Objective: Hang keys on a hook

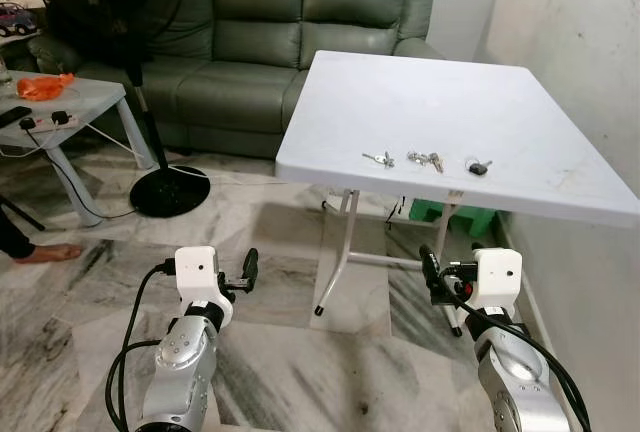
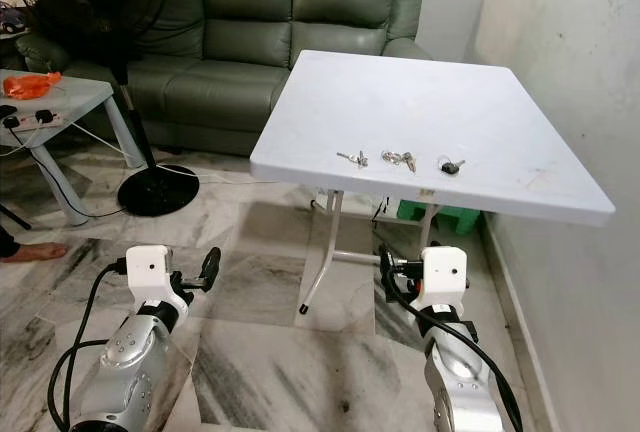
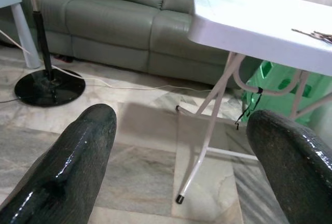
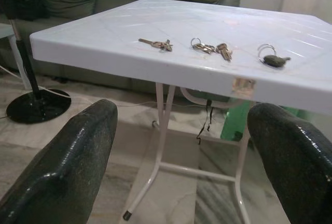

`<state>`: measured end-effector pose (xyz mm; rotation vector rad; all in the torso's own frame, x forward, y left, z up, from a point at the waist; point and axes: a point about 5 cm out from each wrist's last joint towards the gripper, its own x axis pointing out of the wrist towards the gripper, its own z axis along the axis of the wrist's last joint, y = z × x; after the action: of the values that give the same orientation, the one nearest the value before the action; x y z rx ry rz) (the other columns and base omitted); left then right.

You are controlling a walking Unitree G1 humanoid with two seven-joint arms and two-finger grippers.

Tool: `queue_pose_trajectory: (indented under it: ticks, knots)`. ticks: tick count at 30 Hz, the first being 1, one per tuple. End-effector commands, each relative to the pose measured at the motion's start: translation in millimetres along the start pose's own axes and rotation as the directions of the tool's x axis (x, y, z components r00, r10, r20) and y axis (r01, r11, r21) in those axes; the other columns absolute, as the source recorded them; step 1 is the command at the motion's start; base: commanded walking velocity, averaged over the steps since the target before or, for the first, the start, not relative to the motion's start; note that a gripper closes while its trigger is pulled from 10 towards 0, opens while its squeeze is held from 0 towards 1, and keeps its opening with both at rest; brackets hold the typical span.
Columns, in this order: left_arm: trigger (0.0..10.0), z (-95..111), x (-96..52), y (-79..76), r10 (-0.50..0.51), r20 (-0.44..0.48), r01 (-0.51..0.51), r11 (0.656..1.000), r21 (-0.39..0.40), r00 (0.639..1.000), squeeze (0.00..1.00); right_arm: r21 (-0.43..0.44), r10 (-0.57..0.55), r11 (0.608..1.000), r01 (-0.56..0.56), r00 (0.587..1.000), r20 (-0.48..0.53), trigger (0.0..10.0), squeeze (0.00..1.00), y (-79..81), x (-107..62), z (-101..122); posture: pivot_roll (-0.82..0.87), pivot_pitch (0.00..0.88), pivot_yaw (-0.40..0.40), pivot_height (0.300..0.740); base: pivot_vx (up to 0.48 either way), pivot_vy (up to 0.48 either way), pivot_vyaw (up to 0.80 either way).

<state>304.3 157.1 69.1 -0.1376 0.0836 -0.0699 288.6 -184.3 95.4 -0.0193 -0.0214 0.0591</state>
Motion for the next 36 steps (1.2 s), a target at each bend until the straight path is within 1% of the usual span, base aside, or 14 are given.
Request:
queue_pose_trajectory:
  ticks: [1, 7, 13, 36]
  knots:
    - [10.0, 1.3, 0.4, -0.5, -0.012, 0.001, 0.012, 1.000, 0.006, 1.000, 0.00, 0.005, 0.004, 1.000, -0.004, 1.000, 0.008, 10.0, 0.00, 0.6, 0.8, 1.5, 0.01, 0.007, -0.048, 0.740, 0.289, 0.000, 0.00]
    - [10.0, 1.7, 0.5, -0.9, -0.018, 0.001, 0.018, 1.000, 0.006, 1.000, 0.00, 0.002, 0.006, 1.000, -0.006, 1.000, 0.004, 10.0, 0.00, 1.3, -0.1, 0.4, 0.01, 0.007, -0.047, 0.740, 0.291, 0.000, 0.00]
    - [10.0, 2.2, 0.8, -2.5, -0.026, 0.000, 0.026, 0.999, 0.022, 1.000, 0.00, 0.004, 0.003, 1.000, -0.003, 1.000, 0.004, 10.0, 0.00, 0.9, -0.3, 0.5, 0.01, 0.012, -0.045, 0.740, 0.306, 0.000, 0.00]
    - [10.0, 3.5, 1.9, -1.3, -0.024, -0.003, 0.024, 1.000, 0.020, 1.000, 0.00, 0.011, -0.002, 1.000, 0.002, 1.000, 0.001, 10.0, 0.00, 1.5, -0.3, -0.3, 0.01, 0.026, -0.047, 0.740, 0.313, 0.000, 0.00]
